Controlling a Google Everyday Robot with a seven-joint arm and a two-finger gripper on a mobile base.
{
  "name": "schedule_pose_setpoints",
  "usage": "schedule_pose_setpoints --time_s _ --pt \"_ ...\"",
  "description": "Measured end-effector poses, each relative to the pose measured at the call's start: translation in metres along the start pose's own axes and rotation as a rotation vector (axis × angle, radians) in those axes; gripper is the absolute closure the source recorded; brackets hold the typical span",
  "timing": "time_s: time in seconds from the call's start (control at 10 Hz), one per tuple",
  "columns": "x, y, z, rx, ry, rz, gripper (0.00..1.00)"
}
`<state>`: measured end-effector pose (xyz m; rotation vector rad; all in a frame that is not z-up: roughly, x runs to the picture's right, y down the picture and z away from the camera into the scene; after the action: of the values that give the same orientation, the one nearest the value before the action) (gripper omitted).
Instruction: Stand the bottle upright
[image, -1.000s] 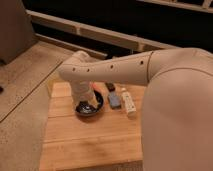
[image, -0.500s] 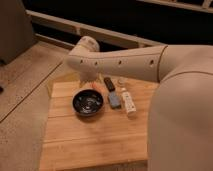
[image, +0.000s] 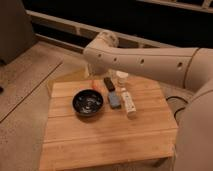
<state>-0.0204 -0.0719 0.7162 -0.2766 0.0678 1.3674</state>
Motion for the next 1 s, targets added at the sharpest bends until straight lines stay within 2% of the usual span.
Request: schedule_pose_setpoints --time_s 0.1,0.3,0.7,1.0 --pt "0.005 -0.028 -0.002 0.020 0.011 0.043 0.35" --pt "0.010 -0.064 -0.001 0.043 0.033 0.110 0.35" --pt "0.001 -0.098 0.007 0.022 0.056 0.182 0.35" --pt "0.000 -0.138 0.027 -0.001 0.082 0.243 0.35"
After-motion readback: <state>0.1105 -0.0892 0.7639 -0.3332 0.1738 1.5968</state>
